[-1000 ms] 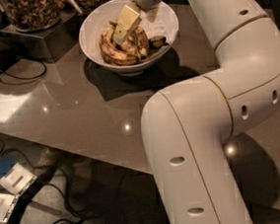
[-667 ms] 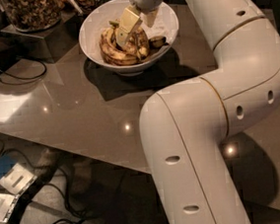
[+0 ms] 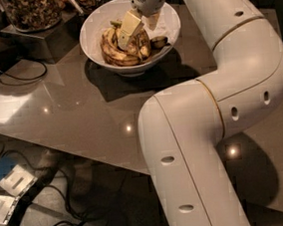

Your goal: Pick banana from white bowl

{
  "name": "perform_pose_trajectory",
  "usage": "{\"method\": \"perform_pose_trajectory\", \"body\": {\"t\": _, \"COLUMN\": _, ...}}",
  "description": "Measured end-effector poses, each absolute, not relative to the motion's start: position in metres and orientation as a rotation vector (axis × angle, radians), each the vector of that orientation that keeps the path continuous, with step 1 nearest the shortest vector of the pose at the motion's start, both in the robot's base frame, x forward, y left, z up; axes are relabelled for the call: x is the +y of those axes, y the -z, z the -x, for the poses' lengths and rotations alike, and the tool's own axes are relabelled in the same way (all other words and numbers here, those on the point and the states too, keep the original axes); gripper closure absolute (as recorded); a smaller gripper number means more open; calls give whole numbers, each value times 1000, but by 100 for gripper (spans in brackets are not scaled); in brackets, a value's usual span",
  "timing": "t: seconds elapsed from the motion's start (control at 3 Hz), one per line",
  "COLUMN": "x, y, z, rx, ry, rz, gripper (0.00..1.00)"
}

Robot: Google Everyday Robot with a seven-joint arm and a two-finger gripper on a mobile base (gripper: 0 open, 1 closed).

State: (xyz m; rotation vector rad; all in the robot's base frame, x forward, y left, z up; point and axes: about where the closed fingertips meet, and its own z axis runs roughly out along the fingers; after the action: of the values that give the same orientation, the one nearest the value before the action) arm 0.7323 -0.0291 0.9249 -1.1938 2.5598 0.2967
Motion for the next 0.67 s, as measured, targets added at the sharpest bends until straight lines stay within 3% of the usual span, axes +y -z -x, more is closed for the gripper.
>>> {"method": "perform_pose_trajectory", "body": {"t": 0.33, "x": -29, "y": -924, "z": -732, "rx": 2563, "ry": -284, "rz": 1202, "gripper": 18}}
{"method": "perform_pose_trajectory", "body": {"t": 0.67, "x": -30, "y": -922, "z": -732, "rx": 2568, "ry": -281, "rz": 1211, "gripper": 26}}
